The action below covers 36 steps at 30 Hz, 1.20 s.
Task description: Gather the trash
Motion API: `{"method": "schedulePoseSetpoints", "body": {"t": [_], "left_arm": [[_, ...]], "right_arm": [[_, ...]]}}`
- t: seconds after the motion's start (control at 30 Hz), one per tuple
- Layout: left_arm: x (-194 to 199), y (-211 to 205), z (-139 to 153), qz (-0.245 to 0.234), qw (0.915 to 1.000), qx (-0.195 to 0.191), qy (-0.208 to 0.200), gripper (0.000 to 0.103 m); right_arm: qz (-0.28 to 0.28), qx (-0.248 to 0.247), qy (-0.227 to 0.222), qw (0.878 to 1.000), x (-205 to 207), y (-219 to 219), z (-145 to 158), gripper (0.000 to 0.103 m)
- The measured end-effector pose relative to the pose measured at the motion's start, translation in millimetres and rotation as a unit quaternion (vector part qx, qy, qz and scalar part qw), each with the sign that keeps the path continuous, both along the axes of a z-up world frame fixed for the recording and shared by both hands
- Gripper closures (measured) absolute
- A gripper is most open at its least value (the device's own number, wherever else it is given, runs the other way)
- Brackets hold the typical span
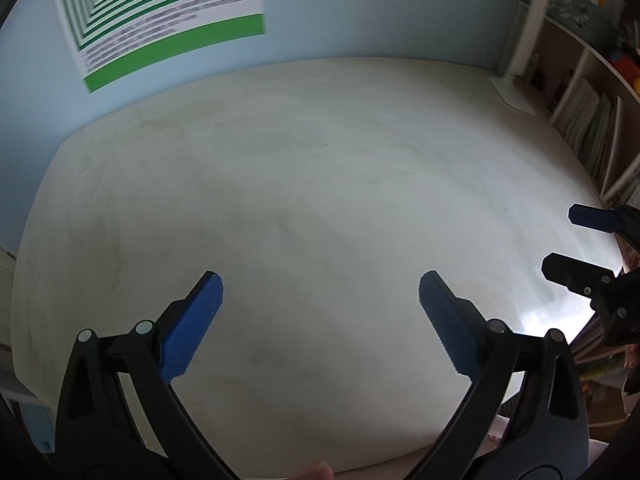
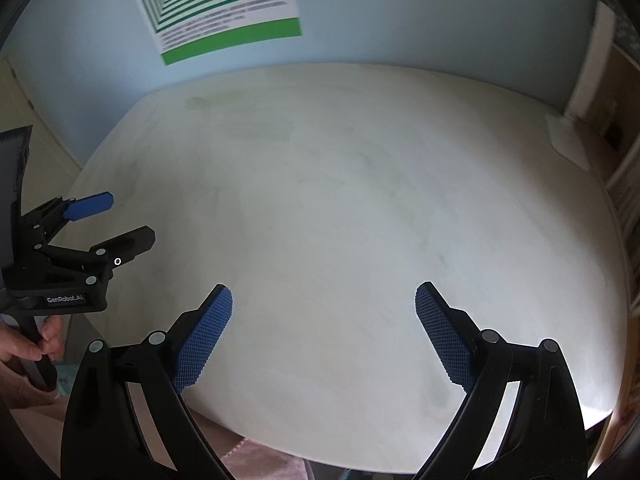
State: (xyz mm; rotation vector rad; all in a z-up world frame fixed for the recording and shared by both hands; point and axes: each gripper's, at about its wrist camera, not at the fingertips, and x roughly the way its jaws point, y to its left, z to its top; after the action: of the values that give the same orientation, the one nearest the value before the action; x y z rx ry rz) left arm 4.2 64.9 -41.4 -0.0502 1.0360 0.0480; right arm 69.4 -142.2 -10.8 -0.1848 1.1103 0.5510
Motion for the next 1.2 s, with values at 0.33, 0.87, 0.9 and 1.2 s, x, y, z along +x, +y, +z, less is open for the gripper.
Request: {"method": "schedulePoseSetpoints", "body": {"t": [0.33, 0.87, 0.9, 1.2], "left_arm": [[-5, 23, 1, 0.029, 0.9993, 0.019, -0.016, 0.007], [3, 34, -6, 0.044, 0.999, 0.012, -0.004, 0.007], [4, 35, -6, 0.043, 0.999, 0.011, -0.003, 0.007], [8, 39, -8, 0.043, 0.999, 0.011, 0.002, 0.007]], "right_arm": [[0.031, 0.0, -0.002, 1.0, 14, 29, 0, 0.011], [0.036, 0.001, 0.009, 0.999, 25, 37, -3, 0.011], [0.035, 0.002, 0.011, 0.999, 26, 38, -3, 0.011], [0.029, 0.004, 0.014, 0.999, 25, 38, -2, 0.011]]}}
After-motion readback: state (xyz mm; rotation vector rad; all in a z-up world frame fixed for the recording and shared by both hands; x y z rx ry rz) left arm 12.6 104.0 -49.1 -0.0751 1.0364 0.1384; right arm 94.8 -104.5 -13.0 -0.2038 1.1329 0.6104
